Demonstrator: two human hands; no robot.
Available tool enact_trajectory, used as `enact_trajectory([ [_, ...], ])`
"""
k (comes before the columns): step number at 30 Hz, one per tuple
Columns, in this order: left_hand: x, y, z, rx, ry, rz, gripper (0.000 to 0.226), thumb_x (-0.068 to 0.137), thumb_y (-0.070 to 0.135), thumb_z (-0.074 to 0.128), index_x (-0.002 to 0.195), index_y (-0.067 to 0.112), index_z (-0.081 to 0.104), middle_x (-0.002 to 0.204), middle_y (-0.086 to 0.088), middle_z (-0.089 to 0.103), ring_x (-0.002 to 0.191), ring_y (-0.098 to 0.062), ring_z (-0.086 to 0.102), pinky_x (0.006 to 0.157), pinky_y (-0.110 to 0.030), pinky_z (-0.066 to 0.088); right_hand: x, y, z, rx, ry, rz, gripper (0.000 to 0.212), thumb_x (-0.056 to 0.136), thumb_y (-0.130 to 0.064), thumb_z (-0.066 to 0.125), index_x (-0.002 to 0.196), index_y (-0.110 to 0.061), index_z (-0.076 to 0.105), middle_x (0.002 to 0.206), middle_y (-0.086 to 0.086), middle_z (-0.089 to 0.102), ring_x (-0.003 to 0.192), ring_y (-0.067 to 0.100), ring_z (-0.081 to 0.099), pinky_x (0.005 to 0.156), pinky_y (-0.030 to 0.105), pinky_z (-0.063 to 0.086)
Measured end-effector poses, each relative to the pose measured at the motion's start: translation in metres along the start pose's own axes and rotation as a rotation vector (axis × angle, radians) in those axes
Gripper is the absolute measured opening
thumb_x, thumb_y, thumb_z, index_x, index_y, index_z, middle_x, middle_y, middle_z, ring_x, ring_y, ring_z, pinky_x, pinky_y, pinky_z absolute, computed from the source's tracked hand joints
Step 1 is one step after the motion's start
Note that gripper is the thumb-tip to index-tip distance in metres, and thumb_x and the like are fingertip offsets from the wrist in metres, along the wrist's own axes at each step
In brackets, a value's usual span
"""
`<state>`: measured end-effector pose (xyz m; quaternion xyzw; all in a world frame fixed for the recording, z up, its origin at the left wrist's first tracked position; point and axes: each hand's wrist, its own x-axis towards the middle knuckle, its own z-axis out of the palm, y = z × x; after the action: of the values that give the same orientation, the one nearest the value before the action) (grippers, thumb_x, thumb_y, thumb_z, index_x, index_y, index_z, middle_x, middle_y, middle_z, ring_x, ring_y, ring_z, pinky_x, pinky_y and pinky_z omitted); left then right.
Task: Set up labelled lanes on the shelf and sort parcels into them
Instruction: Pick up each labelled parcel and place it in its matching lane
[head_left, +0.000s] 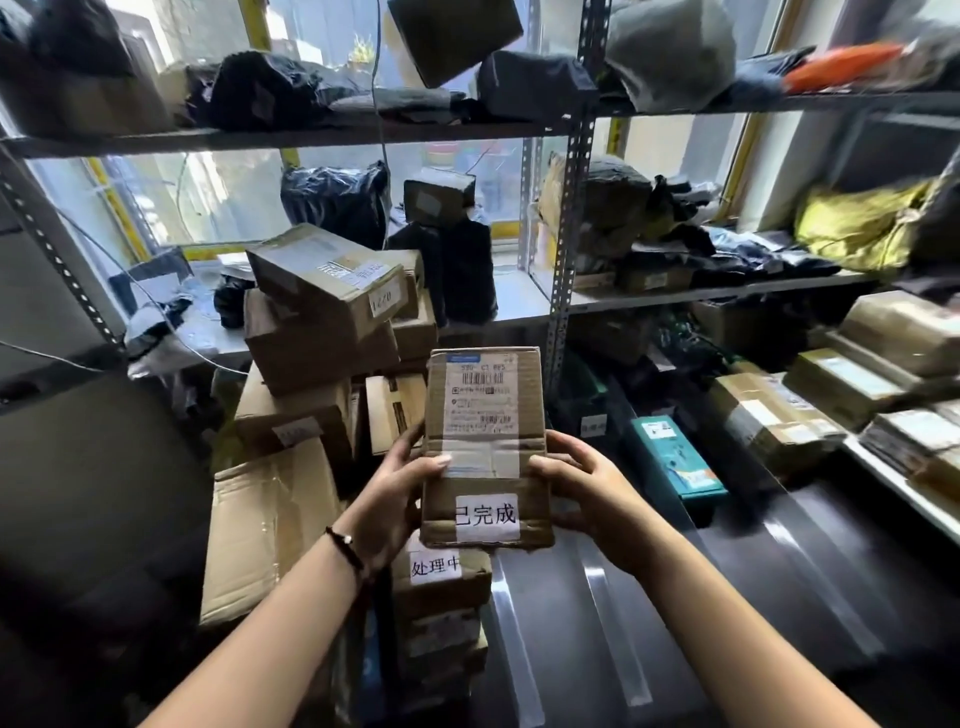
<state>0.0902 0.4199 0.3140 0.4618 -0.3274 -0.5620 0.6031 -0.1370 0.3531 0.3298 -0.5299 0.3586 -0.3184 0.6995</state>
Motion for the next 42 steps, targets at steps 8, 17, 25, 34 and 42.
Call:
enact_trajectory([
  [8, -0.011, -0.005, 0.009, 0.037, -0.055, -0.05, 0.074, 0.075, 0.024, 0.073, 0.143, 0.028, 0.045, 0.128, -0.001, 0.068, 0.111, -0.021, 0.068, 0.074, -0.038, 0.059, -0.028, 0.007, -0.008, 0.032, 0.096, -0.028, 0.038, 0.094, -0.027, 0.067, 0.132, -0.025, 0.062, 0.119, 0.004, 0.074, 0.11, 0.022, 0.07, 0.092, 0.047, 0.056],
  [17, -0.022, -0.072, 0.063, -0.034, -0.203, -0.183, 0.068, 0.078, 0.021, 0.071, 0.142, 0.019, 0.046, 0.13, -0.01, 0.066, 0.113, -0.026, 0.068, 0.075, -0.038, 0.06, -0.112, 0.038, -0.055, 0.049, 0.313, 0.026, 0.039, 0.096, -0.017, 0.064, 0.135, -0.021, 0.057, 0.122, 0.001, 0.072, 0.111, 0.016, 0.07, 0.079, 0.034, 0.059],
  [25, -0.025, -0.149, 0.133, -0.005, -0.36, -0.385, 0.075, 0.08, 0.027, 0.076, 0.145, 0.02, 0.041, 0.133, -0.01, 0.064, 0.12, -0.032, 0.064, 0.081, -0.045, 0.06, -0.187, 0.072, -0.115, 0.045, 0.516, 0.148, 0.036, 0.098, -0.011, 0.06, 0.132, -0.024, 0.056, 0.118, -0.002, 0.071, 0.091, 0.007, 0.074, 0.066, 0.023, 0.057],
  [34, 0.024, -0.189, 0.242, 0.082, -0.349, -0.457, 0.054, 0.09, 0.027, 0.07, 0.14, 0.02, 0.05, 0.126, -0.009, 0.069, 0.115, -0.033, 0.067, 0.085, -0.047, 0.06, -0.198, 0.071, -0.236, 0.016, 0.593, 0.223, 0.044, 0.096, -0.025, 0.063, 0.139, -0.031, 0.053, 0.124, -0.002, 0.07, 0.116, 0.016, 0.066, 0.098, 0.042, 0.052],
  [42, 0.089, -0.221, 0.31, 0.05, -0.215, -0.447, 0.042, 0.096, 0.028, 0.061, 0.136, 0.021, 0.053, 0.127, -0.008, 0.068, 0.112, -0.03, 0.068, 0.069, -0.036, 0.061, -0.158, 0.052, -0.344, -0.061, 0.495, 0.301, 0.048, 0.096, -0.035, 0.065, 0.141, -0.027, 0.051, 0.128, 0.0, 0.066, 0.12, 0.019, 0.061, 0.088, 0.033, 0.05],
])
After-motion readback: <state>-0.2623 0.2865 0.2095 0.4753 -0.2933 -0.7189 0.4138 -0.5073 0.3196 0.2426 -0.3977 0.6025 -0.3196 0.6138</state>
